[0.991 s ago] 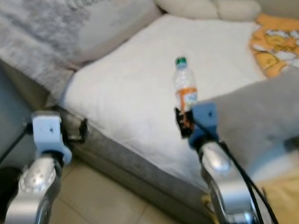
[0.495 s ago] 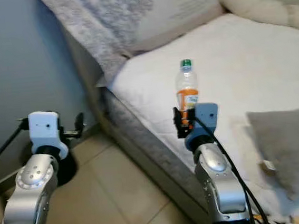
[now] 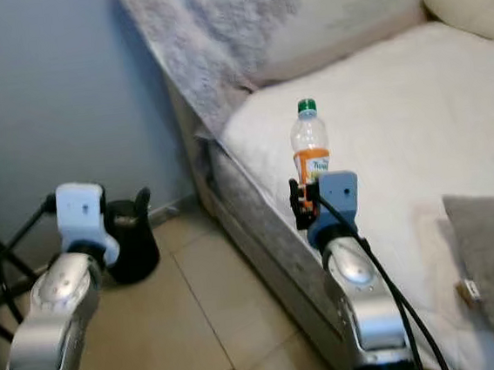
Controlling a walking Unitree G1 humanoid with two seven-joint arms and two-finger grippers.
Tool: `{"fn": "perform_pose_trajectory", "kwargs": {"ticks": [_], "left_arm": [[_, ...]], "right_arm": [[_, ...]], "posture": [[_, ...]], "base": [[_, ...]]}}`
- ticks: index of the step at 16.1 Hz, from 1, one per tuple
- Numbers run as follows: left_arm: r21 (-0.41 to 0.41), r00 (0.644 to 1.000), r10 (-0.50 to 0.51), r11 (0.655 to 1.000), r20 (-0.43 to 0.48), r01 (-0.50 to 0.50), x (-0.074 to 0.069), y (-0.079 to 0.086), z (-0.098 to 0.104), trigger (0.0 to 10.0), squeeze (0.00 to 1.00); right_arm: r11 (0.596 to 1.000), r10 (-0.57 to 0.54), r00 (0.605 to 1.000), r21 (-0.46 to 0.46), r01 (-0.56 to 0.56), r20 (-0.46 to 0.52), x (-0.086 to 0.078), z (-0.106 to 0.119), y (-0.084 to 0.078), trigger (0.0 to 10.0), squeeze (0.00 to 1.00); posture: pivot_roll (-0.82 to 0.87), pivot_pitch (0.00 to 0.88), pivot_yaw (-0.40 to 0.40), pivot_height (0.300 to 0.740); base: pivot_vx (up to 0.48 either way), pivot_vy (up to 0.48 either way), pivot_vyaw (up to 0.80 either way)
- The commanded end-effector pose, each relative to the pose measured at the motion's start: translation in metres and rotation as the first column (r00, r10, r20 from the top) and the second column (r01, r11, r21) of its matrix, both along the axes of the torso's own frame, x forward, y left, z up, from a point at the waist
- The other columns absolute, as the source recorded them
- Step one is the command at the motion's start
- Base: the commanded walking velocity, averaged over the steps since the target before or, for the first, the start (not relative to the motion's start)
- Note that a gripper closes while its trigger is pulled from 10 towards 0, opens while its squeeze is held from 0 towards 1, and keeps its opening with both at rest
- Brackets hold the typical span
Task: Clean up the room
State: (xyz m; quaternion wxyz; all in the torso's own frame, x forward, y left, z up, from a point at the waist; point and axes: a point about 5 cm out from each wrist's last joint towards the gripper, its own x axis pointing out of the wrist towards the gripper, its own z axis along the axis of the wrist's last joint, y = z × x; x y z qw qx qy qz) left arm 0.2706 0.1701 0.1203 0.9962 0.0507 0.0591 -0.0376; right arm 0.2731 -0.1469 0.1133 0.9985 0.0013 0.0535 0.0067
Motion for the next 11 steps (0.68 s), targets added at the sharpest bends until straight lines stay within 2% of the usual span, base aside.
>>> {"fn": "perform_pose_trajectory", "kwargs": {"ticks": [1,3,5,6,8,10,11], "left_arm": [[-0.005,1.000,-0.020,1.000,0.023,0.020,0.0043,-0.0030,0.0083,10.0,0.20],[-0.009,1.000,-0.020,1.000,0.022,0.020,0.0041,-0.0027,0.0085,10.0,0.21],[-0.029,1.000,0.012,1.000,0.024,-0.011,0.0049,0.0007,0.0090,10.0,0.20],[-0.032,1.000,0.020,0.999,0.024,-0.019,0.0053,0.0019,0.0090,10.0,0.20],[-0.023,1.000,0.018,1.000,0.023,-0.018,0.0059,0.0028,0.0087,10.0,0.18],[-0.014,1.000,0.010,1.000,0.017,-0.010,0.0059,0.0030,0.0070,10.0,0.18],[-0.004,1.000,0.011,1.000,0.020,-0.011,0.0057,0.0037,0.0063,10.0,0.18]], "right_arm": [[0.999,-0.017,0.997,-0.031,0.020,0.072,0.0050,0.0090,0.0008,10.0,0.00],[0.998,-0.057,0.992,0.039,0.053,0.110,0.0066,0.0113,0.0006,10.0,0.00],[0.992,-0.024,0.997,0.128,0.014,0.080,0.0065,0.0108,0.0009,10.0,0.00],[0.990,-0.020,0.997,0.138,0.009,0.078,0.0062,0.0107,0.0009,10.0,0.00],[0.996,0.009,0.998,0.089,-0.015,0.067,0.0048,0.0080,-0.0020,10.0,0.00],[0.990,0.065,0.995,0.119,-0.073,0.073,0.0021,0.0068,-0.0021,10.0,0.00],[0.991,0.053,0.996,0.117,-0.061,0.074,0.0011,0.0064,-0.0041,10.0,0.00]], "posture": [[-0.01,0.000,0.031,0.740],[-0.01,0.000,0.029,0.740],[-0.01,0.000,0.028,0.740],[-0.01,0.000,0.028,0.740],[-0.01,0.000,0.029,0.740],[-0.02,0.000,0.035,0.740],[-0.03,0.000,0.034,0.740]], "base": [[0.364,0.000,0.00],[0.384,0.000,0.00],[0.420,0.000,0.00],[0.424,0.000,0.00],[0.390,0.000,0.00],[0.360,0.000,0.00],[0.319,0.000,0.00]]}}
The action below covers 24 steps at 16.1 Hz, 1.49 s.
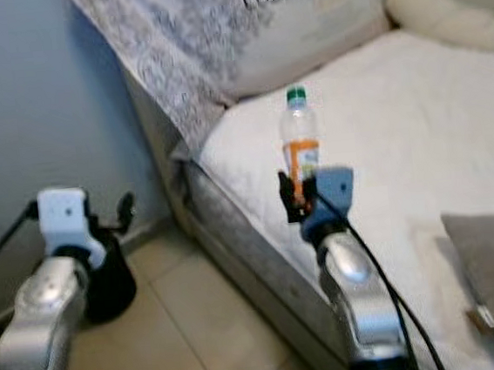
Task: Clean up the room
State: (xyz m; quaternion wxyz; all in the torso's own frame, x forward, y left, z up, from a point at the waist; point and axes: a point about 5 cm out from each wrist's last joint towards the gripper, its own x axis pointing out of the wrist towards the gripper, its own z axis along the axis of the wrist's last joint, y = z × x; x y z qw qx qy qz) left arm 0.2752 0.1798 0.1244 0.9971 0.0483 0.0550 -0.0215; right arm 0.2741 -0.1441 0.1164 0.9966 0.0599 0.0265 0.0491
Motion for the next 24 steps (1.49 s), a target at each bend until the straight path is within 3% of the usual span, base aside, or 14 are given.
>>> {"fn": "perform_pose_trajectory", "kwargs": {"ticks": [1,3,5,7,9,10,11,14,17,20,24], "left_arm": [[0.008,1.000,-0.018,1.000,0.011,0.018,0.002,-0.004,0.002,10.0,0.18],[0.025,0.999,-0.005,1.000,0.037,0.004,0.009,0.005,0.007,10.0,0.16],[0.006,0.997,0.022,1.000,0.072,-0.023,0.022,0.016,0.019,10.0,0.16],[0.025,0.990,-0.009,1.000,0.141,0.005,0.045,0.033,0.050,10.0,0.16],[0.033,0.990,-0.062,0.998,0.129,0.059,0.048,0.041,0.058,10.0,0.18],[0.044,0.989,-0.091,0.995,0.117,0.087,0.044,0.041,0.058,10.0,0.18],[0.068,0.989,-0.140,0.988,0.050,0.137,0.023,0.034,0.036,10.0,0.18],[0.089,0.986,-0.164,0.982,-0.017,0.165,-0.003,0.011,0.002,10.0,0.19],[0.038,0.985,-0.169,0.985,-0.021,0.170,-0.010,0.000,-0.003,10.0,0.19],[-0.039,0.993,-0.108,0.994,-0.036,0.107,-0.011,-0.003,-0.008,10.0,0.20],[-0.045,0.996,-0.084,0.996,-0.013,0.083,-0.009,-0.002,-0.005,10.0,0.19]], "right_arm": [[1.000,-0.024,1.000,-0.002,0.024,-0.001,-0.003,0.003,-0.010,10.0,0.00],[0.999,0.008,1.000,-0.039,-0.008,-0.013,-0.005,0.005,-0.008,10.0,0.00],[0.999,0.047,0.999,-0.008,-0.047,-0.016,-0.007,0.003,-0.004,10.0,0.00],[0.997,0.079,0.996,0.009,-0.079,-0.028,-0.005,0.001,-0.001,10.0,0.00],[0.995,0.103,0.994,0.004,-0.103,-0.031,-0.006,0.001,0.002,10.0,0.00],[0.994,0.108,0.994,-0.009,-0.108,-0.032,-0.007,0.001,0.003,10.0,0.00],[0.992,0.122,0.992,-0.022,-0.123,-0.042,-0.008,-0.001,0.005,10.0,0.00],[0.992,0.119,0.990,-0.021,-0.121,-0.081,-0.008,-0.006,0.004,10.0,0.00],[0.993,0.119,0.989,-0.009,-0.120,-0.091,-0.006,-0.008,0.003,10.0,0.00],[1.000,0.017,0.992,0.023,-0.014,-0.127,-0.004,-0.017,-0.006,10.0,0.00],[1.000,-0.005,0.992,0.008,0.006,-0.124,0.000,-0.017,-0.007,10.0,0.00]], "posture": [[-0.03,0.000,0.030,0.740],[-0.04,0.000,0.017,0.740],[-0.04,0.000,0.012,0.740],[-0.02,0.000,0.015,0.740],[-0.02,0.000,0.019,0.740],[-0.02,0.000,0.024,0.740],[-0.02,0.000,0.027,0.740],[-0.02,0.000,0.016,0.740],[-0.01,0.000,0.021,0.740],[-0.01,0.000,0.041,0.740],[-0.01,0.000,0.044,0.740]], "base": [[0.311,0.000,0.00],[0.307,0.000,0.00],[0.268,0.000,0.00],[0.000,0.000,0.00],[0.000,0.000,0.00],[0.000,0.000,0.00],[0.000,0.000,0.80],[0.084,0.000,0.80],[0.371,0.000,0.80],[0.419,0.000,0.20],[0.421,0.000,0.00]]}}
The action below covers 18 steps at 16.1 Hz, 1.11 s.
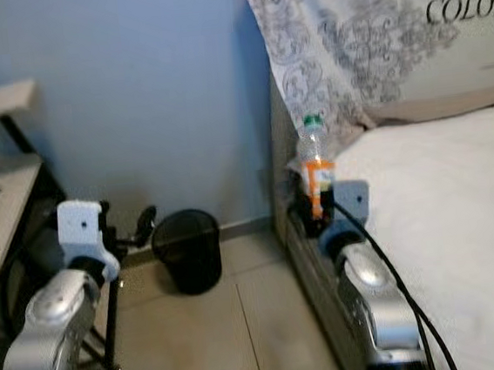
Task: Clean up the room
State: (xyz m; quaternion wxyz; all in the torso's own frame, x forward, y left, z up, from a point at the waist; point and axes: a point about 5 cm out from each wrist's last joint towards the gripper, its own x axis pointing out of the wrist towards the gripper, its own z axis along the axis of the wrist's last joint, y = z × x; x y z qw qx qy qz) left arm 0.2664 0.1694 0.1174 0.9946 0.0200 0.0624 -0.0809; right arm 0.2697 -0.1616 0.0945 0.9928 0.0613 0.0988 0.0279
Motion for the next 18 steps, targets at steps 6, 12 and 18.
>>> {"fn": "perform_pose_trajectory", "kwargs": {"ticks": [6,12,18], "left_arm": [[0.019,0.998,0.065,0.998,0.016,-0.065,0.000,0.009,0.003,10.0,0.18],[0.041,0.999,0.032,0.999,0.022,-0.033,0.000,0.004,0.002,10.0,0.20],[0.099,1.000,-0.024,0.995,0.021,0.021,0.000,-0.001,0.001,10.0,0.21]], "right_arm": [[0.999,0.040,0.999,0.005,-0.040,0.032,0.010,0.005,0.012,10.0,0.00],[0.992,0.107,0.994,-0.076,-0.105,0.029,0.009,0.003,0.015,10.0,0.00],[0.993,0.100,0.994,-0.063,-0.103,-0.042,0.006,-0.011,0.014,10.0,0.00]], "posture": [[0.00,0.000,0.015,0.740],[0.00,0.000,0.012,0.740],[0.00,0.000,0.011,0.740]], "base": [[0.372,0.000,0.00],[0.334,0.000,0.00],[0.331,0.000,0.51]]}}
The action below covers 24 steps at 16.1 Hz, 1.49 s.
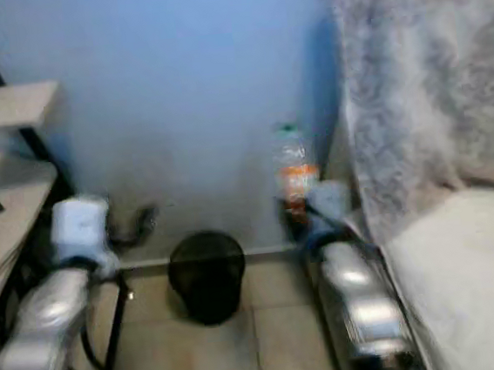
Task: Clean up the room
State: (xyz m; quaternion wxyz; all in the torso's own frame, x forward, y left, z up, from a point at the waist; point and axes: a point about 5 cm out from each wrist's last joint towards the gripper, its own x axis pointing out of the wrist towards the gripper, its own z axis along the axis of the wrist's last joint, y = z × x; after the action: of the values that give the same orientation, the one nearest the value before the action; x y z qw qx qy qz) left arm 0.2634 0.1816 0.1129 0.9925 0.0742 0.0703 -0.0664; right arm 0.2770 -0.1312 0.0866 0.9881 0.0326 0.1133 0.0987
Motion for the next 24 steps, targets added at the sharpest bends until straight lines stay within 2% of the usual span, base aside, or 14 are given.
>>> {"fn": "perform_pose_trajectory", "kwargs": {"ticks": [1,3,4,8,14,15,17,19,20,21,24], "left_arm": [[-0.001,0.998,-0.058,0.998,0.020,0.058,0.003,-0.014,0.005,10.0,0.20],[0.004,0.998,-0.067,0.998,0.016,0.067,0.004,-0.013,0.005,10.0,0.20],[0.001,0.998,-0.067,0.998,0.018,0.067,0.005,-0.013,0.006,10.0,0.20],[-0.045,0.999,-0.042,0.998,0.018,0.043,0.006,-0.012,0.006,10.0,0.21],[-0.039,0.998,-0.067,0.997,0.010,0.068,0.005,-0.015,0.005,10.0,0.21],[-0.038,0.997,-0.072,0.997,0.008,0.072,0.004,-0.015,0.005,10.0,0.21],[-0.029,0.996,-0.092,0.995,0.005,0.092,0.003,-0.017,0.005,10.0,0.21],[-0.026,0.993,-0.117,0.993,-0.005,0.117,0.002,-0.019,0.004,10.0,0.21],[-0.027,0.991,-0.134,0.991,-0.014,0.134,0.002,-0.020,0.004,10.0,0.21],[-0.024,0.986,-0.166,0.986,-0.025,0.166,0.000,-0.023,0.003,10.0,0.20],[-0.010,0.972,-0.228,0.974,-0.056,0.227,-0.001,-0.029,-0.001,10.0,0.20]], "right_arm": [[0.999,-0.030,0.999,-0.020,0.030,-0.019,-0.001,-0.003,-0.015,10.0,0.00],[1.000,-0.024,0.999,-0.009,0.023,-0.024,-0.001,-0.004,-0.014,10.0,0.00],[0.999,-0.019,1.000,-0.037,0.018,-0.021,-0.002,-0.006,-0.014,10.0,0.00],[0.998,-0.033,0.999,-0.053,0.032,-0.017,-0.003,-0.006,-0.015,10.0,0.00],[0.997,-0.026,0.999,-0.071,0.025,-0.021,-0.003,-0.007,-0.016,10.0,0.00],[0.995,0.022,0.999,-0.101,-0.024,-0.024,-0.003,-0.008,-0.014,10.0,0.00],[0.993,0.024,0.999,-0.119,-0.028,-0.033,-0.002,-0.010,-0.013,10.0,0.00],[0.992,0.035,0.998,-0.115,-0.042,-0.059,-0.001,-0.014,-0.015,10.0,0.00],[0.976,0.092,0.993,-0.189,-0.104,-0.071,-0.001,-0.017,-0.013,10.0,0.00],[0.966,0.128,0.986,-0.214,-0.148,-0.106,-0.002,-0.022,-0.013,10.0,0.00],[0.956,0.145,0.981,-0.235,-0.173,-0.132,0.004,-0.023,-0.021,10.0,0.00]], "posture": [[0.00,0.000,0.018,0.740],[0.01,0.000,0.024,0.740],[0.01,0.000,0.026,0.740],[0.00,0.000,0.038,0.740],[0.00,0.000,0.033,0.740],[0.00,0.000,0.027,0.740],[0.01,0.000,0.023,0.740],[0.01,0.000,0.022,0.740],[0.01,0.000,0.024,0.740],[0.01,0.000,0.027,0.740],[0.01,0.000,0.031,0.740]], "base": [[0.326,0.000,0.00],[0.321,0.000,0.00],[0.311,0.000,0.00],[0.295,0.000,0.00],[0.274,0.000,0.00],[0.274,0.000,0.80],[0.272,0.000,0.80],[0.255,0.000,0.00],[0.000,0.000,0.00],[0.000,0.000,0.00],[0.000,0.000,0.00]]}}
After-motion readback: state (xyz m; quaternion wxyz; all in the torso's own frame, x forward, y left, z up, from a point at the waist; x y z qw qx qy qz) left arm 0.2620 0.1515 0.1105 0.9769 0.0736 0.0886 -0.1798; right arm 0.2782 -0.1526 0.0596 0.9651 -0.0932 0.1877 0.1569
